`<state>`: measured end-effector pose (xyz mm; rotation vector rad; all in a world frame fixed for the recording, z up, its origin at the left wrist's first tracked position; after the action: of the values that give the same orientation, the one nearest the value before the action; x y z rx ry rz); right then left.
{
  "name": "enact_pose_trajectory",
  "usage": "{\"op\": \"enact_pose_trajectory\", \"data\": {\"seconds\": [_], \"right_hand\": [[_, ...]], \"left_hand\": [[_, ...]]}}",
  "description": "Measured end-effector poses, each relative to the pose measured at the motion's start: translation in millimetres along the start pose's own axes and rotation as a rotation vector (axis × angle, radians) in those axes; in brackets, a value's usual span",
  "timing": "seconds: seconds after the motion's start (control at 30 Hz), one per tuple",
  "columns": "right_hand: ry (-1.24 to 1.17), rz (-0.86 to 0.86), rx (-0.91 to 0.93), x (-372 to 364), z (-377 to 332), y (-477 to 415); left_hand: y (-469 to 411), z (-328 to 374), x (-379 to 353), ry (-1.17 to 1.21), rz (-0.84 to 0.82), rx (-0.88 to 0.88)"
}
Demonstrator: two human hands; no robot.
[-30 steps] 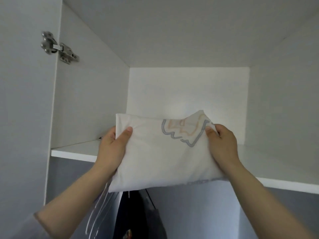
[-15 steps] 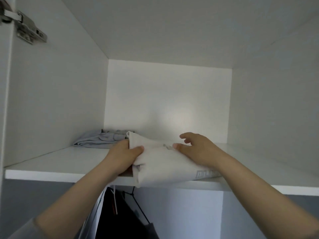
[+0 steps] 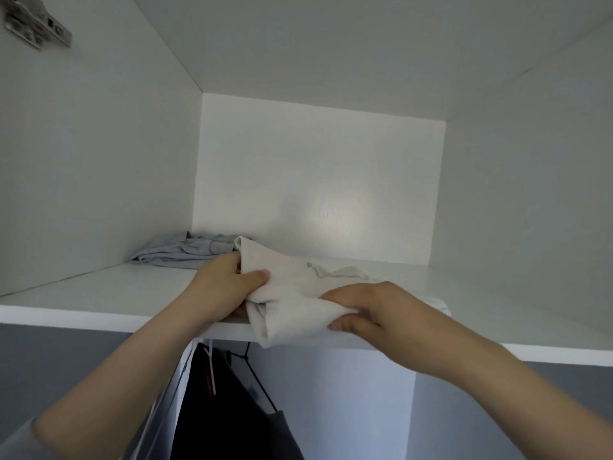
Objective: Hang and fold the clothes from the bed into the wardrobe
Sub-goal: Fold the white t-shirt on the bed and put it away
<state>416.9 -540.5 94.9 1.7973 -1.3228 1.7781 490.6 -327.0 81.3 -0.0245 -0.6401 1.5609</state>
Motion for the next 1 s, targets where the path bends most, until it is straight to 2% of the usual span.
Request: {"op": "enact_pose_trajectory", "data": {"seconds": [0.1,0.23,0.3,0.37,0.43,0.47,0.53,0.57,0.73,0.87,1.0], "right_hand": [[-0.034,-0.045,0.010,7.6,25.2,3.0],[0.057,-0.031,0.058,20.6,57.2,6.1],[0.126,-0.024,0.024,27.4,71.7,6.5],[0.187,-0.036,-0.084,30.6,85.7,7.0],[0.089,0.000,-0.239,32.4,91.6,10.6],[-0.048,0.049,-0.273,31.9,88.4,13.3],[-0.387,0.143,-0.268,25.0,71.3,20.6],[-0.447,0.148,-0.259,19.5,59.8,23.1],[-0.094,0.051,-0.238,-0.3,47.4,15.4],[-0.177,-0.112,-0.233,3.6,66.4,7.6],[-0.142,-0.152,-0.238,4.6,85.5,-4.2]], "left_hand": [[-1.5,-1.3,-1.2,-0.087,-0.011,-0.005],[-6.0,-4.6,-2.8,-0.140,0.029,0.062],[-8.4,-7.4,-2.8,-0.179,0.033,0.105],[-11.5,-5.9,-4.7,-0.261,0.009,0.099],[-13.3,-3.5,-8.5,-0.341,-0.047,0.066],[-14.0,-3.7,-10.8,-0.360,-0.074,0.045],[-14.3,-4.4,-15.0,-0.374,-0.102,-0.001],[-13.8,-4.0,-16.2,-0.387,-0.104,-0.023],[-9.7,1.6,-18.0,-0.550,-0.052,-0.122],[-8.0,3.5,-23.7,-0.678,-0.093,-0.198],[-15.4,4.4,-29.1,-0.829,-0.165,-0.248]]}}
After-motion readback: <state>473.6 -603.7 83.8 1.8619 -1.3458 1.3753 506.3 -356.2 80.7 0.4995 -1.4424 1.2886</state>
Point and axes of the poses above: each hand's wrist, its own y-axis away from the middle knuckle, its own x-axis out of the back of the hand, z = x × y, the point moved 4 cm from there along -y, towards the middle knuckle, and after that the axes turned 4 degrees about -z, right-handed, at the moved point
